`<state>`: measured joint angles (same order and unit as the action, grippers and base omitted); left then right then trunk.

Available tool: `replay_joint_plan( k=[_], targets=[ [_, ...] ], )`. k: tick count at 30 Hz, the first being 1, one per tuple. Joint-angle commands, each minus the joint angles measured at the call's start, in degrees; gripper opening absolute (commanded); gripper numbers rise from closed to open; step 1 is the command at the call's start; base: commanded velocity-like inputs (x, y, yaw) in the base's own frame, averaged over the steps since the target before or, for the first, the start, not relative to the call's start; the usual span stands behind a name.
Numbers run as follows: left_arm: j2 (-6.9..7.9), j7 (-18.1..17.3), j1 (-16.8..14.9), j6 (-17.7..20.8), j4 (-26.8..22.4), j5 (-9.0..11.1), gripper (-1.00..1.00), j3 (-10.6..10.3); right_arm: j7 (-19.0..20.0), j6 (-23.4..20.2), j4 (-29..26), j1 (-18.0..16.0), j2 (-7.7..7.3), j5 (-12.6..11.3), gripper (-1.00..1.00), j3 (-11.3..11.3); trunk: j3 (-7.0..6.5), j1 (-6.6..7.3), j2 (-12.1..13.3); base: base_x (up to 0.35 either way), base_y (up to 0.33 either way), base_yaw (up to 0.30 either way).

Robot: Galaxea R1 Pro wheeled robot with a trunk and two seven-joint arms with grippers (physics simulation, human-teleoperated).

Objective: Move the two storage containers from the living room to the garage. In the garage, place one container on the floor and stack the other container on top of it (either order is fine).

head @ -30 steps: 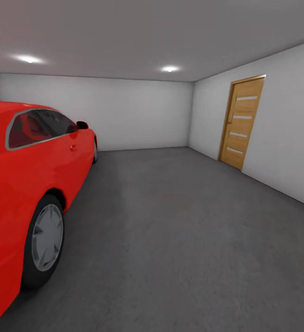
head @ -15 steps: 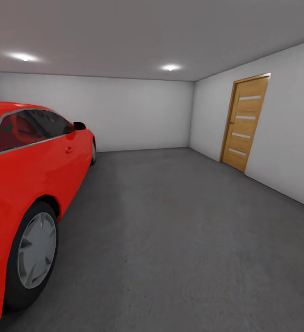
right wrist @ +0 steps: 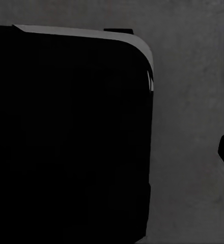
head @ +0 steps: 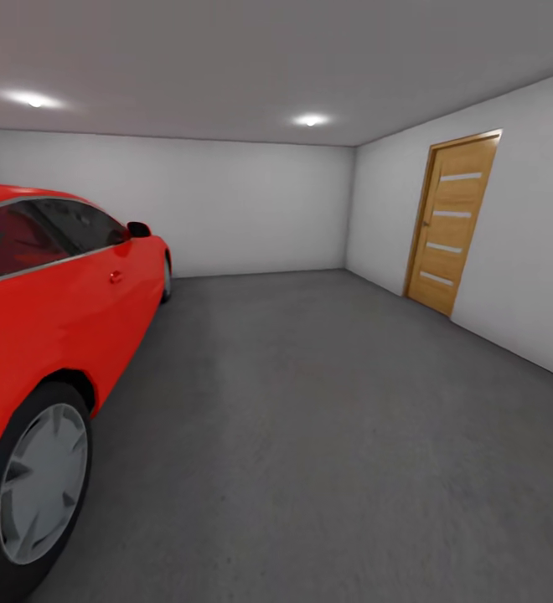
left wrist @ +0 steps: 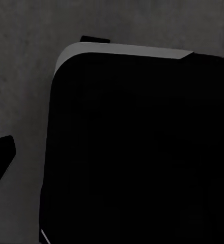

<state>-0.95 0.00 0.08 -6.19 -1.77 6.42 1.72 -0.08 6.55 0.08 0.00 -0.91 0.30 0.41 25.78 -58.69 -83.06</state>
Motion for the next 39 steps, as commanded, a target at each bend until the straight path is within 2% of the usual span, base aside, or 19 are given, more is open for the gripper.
replay_joint_plan(
  k=[1, 39],
  targets=[
    [-0.02, 0.00, 0.01, -0.11, -0.03, 0.44, 1.00, 0.12, -0.01, 0.22, 0.01, 0.00, -0.02, 0.02, 1.00, 0.04, 0.04, -0.04, -0.02, 0.320, -0.081, 0.000],
    [-0.02, 0.00, 0.03, -0.31, -0.07, 0.43, 1.00, 0.30, -0.01, 0.44, 0.01, 0.00, -0.09, 0.14, 1.00, -0.06, 0.04, -0.04, -0.02, 0.320, -0.097, -0.008]
  ],
)
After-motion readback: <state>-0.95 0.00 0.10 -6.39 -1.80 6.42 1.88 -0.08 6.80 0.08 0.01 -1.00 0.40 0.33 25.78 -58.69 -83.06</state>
